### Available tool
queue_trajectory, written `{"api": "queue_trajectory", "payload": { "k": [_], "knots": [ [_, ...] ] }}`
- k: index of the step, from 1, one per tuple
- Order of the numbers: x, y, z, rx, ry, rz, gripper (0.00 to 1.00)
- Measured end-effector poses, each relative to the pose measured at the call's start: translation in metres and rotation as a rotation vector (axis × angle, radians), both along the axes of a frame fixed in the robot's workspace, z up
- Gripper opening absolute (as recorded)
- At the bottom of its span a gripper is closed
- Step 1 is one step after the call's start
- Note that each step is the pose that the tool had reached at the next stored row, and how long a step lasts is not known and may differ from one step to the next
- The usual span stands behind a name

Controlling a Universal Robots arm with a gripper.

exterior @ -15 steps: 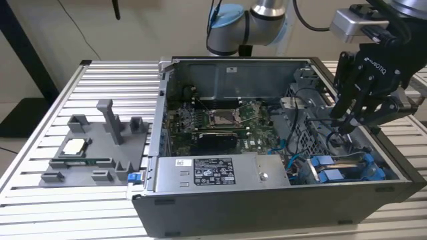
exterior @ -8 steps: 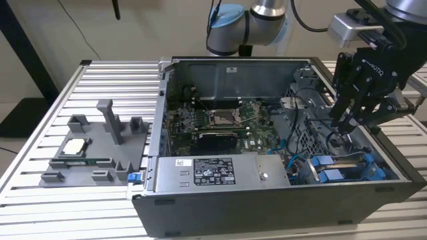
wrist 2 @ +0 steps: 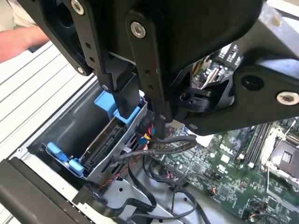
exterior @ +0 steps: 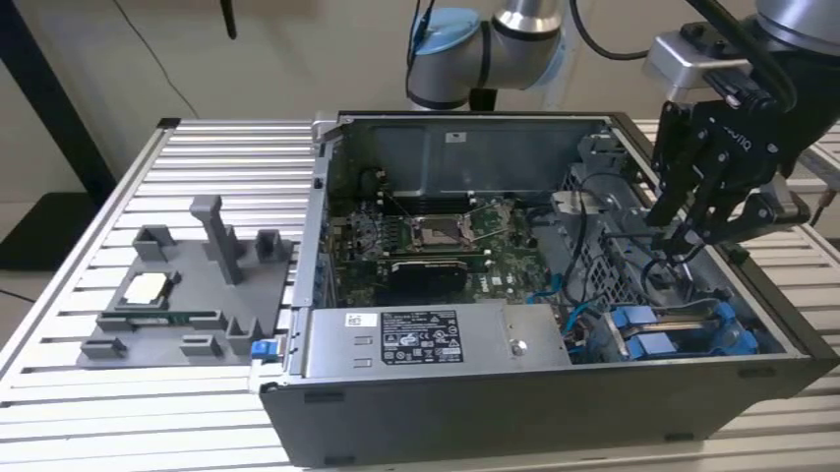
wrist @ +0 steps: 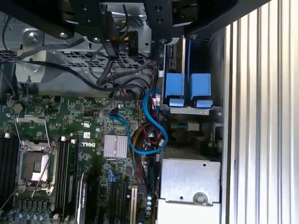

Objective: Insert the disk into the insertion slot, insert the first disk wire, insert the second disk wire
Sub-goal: 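Insert the first disk wire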

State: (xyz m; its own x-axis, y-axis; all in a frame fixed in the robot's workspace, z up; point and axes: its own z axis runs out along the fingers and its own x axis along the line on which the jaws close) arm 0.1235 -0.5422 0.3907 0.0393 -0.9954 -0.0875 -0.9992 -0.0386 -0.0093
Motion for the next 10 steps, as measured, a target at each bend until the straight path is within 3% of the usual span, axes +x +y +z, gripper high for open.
{"api": "queue_trajectory", "payload": {
  "k": [5, 6, 7, 10],
  "knots": [
    [0.0001, 0.0000, -0.0023, 0.0116, -0.0193, 0.003, 0.38],
    [0.0001, 0.0001, -0.0026, 0.0131, -0.0217, 0.003, 0.38],
    [0.0001, 0.0000, -0.0028, 0.0150, -0.0234, 0.003, 0.31],
    [0.0001, 0.0001, -0.0034, 0.0183, -0.0280, 0.003, 0.31]
  ]
}}
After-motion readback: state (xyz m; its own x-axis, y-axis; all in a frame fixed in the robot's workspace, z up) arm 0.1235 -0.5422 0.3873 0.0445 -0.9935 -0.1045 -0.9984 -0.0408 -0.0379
